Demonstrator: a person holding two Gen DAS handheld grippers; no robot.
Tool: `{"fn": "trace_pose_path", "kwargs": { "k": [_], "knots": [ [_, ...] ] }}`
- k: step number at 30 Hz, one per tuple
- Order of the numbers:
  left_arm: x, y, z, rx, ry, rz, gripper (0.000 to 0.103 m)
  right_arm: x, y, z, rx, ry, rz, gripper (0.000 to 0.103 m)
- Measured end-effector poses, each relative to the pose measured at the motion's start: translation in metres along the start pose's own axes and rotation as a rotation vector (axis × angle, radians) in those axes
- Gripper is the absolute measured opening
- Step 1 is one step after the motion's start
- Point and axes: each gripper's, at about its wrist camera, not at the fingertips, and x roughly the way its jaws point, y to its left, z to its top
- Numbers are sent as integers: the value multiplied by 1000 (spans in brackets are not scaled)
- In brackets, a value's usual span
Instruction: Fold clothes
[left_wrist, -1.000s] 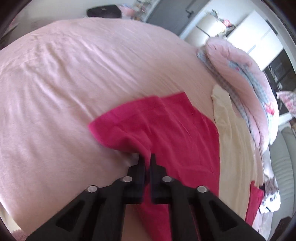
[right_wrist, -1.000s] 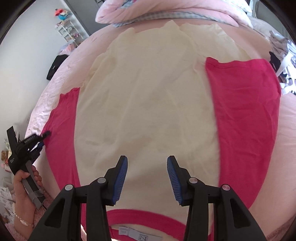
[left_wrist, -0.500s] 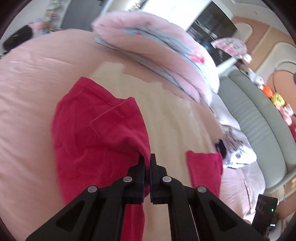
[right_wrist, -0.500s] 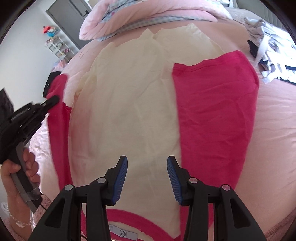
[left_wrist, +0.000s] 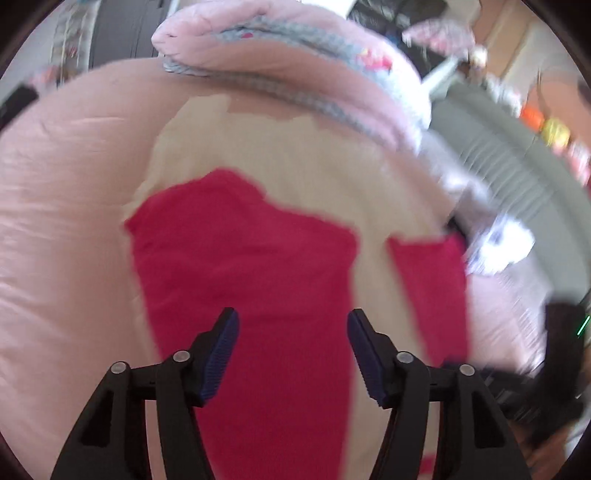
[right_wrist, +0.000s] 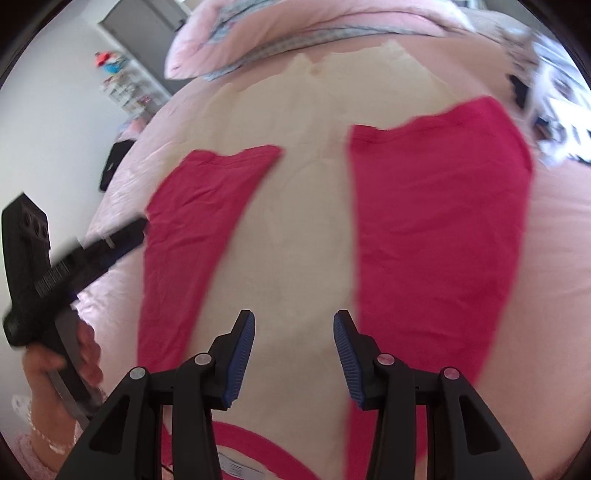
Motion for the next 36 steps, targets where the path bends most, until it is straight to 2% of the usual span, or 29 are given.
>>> {"fn": "trace_pose_path", "kwargs": {
  "k": [3, 7, 11, 12, 14, 17, 20, 21, 24, 25, 30, 33, 36],
  "knots": [
    [5, 3, -36, 17, 82, 62, 42, 18, 43, -1, -110, 18, 10, 45],
    [-6, -5, -72, 26, 94, 120, 42, 44, 86, -4, -224, 57, 17, 45],
    [-20, -12, -96, 38, 138, 176, 43, 73, 111, -20, -335, 141, -22, 45],
    [-25, -11, -100, 33, 146, 169, 43, 79, 112, -26, -356, 164, -49, 45],
    [-35, -6, -107, 12, 159, 130, 43, 74, 114, -39, -385, 146, -77, 43],
    [-51, 4, -105, -34, 115, 81, 43, 55, 111, -51, -377, 121, -66, 43],
    [-50, 3, -99, -32, 84, 89, 43, 38, 107, -54, -364, 66, -93, 43],
    [-43, 2, -98, -27, 107, 105, 43, 35, 106, -55, -364, 57, -104, 43],
    [-43, -6, -105, -2, 160, 147, 43, 54, 101, -67, -386, 160, -118, 43],
    [-44, -8, -108, 7, 175, 160, 43, 52, 100, -74, -399, 158, -126, 43],
    [-58, -11, -126, -11, 236, 156, 44, 15, 88, -106, -449, 172, -129, 43],
    [-68, -7, -121, -50, 228, 96, 43, -20, 70, -114, -409, 97, -131, 43],
    [-71, -5, -107, -85, 137, 87, 43, -52, 43, -109, -304, -16, -148, 43]
  ]
}}
